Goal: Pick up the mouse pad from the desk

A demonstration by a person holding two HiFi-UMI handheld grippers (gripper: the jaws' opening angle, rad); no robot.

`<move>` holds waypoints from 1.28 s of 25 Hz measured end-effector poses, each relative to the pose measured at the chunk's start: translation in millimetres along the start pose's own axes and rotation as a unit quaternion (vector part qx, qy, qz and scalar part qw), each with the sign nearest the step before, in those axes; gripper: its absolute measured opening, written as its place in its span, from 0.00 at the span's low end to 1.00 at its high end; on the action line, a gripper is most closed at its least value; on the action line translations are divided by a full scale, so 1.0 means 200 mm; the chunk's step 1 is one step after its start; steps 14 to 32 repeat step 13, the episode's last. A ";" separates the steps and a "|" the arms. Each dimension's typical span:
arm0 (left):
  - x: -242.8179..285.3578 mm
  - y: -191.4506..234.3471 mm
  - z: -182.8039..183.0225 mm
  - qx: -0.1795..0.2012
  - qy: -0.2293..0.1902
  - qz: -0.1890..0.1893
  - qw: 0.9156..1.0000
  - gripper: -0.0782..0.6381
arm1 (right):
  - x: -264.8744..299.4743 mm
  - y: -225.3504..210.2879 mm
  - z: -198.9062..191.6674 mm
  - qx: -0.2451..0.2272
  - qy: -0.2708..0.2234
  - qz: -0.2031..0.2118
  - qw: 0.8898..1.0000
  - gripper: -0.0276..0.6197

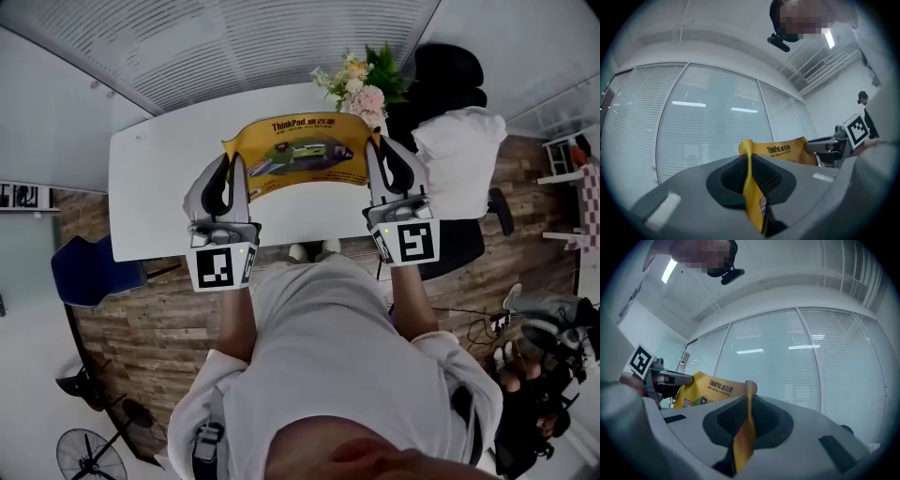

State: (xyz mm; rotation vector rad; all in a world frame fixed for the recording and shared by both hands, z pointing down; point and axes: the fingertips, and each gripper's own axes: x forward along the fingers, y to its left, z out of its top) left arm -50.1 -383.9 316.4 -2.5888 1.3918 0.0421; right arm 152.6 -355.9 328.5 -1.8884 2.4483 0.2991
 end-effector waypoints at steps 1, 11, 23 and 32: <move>0.00 0.00 0.00 0.001 0.002 0.001 1.000 0.15 | 0.00 0.00 0.00 0.001 0.000 0.001 1.000 0.10; 0.02 0.01 -0.03 0.006 0.009 0.005 1.000 0.15 | 0.03 -0.02 -0.03 0.008 -0.001 0.007 1.000 0.10; 0.02 0.01 -0.03 0.006 0.009 0.005 1.000 0.15 | 0.03 -0.02 -0.03 0.008 -0.002 0.008 1.000 0.10; 0.02 0.01 -0.03 0.006 0.009 0.005 1.000 0.15 | 0.03 -0.02 -0.03 0.008 -0.002 0.008 1.000 0.10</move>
